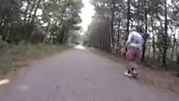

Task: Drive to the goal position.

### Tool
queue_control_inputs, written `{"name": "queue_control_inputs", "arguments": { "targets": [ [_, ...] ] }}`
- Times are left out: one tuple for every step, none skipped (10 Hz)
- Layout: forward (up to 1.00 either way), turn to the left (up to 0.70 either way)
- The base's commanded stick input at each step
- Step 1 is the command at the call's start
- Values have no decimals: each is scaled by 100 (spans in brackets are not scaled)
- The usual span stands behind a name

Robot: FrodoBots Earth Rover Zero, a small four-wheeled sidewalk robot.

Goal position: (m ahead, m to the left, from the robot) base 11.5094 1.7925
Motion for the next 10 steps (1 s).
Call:
{"name": "queue_control_inputs", "arguments": {
  "targets": [
    [70, 14],
    [70, 14],
    [70, 14],
    [70, 14],
    [70, 14],
    [70, 14],
    [70, 14],
    [70, 14],
    [70, 14],
    [70, 3]
  ]
}}
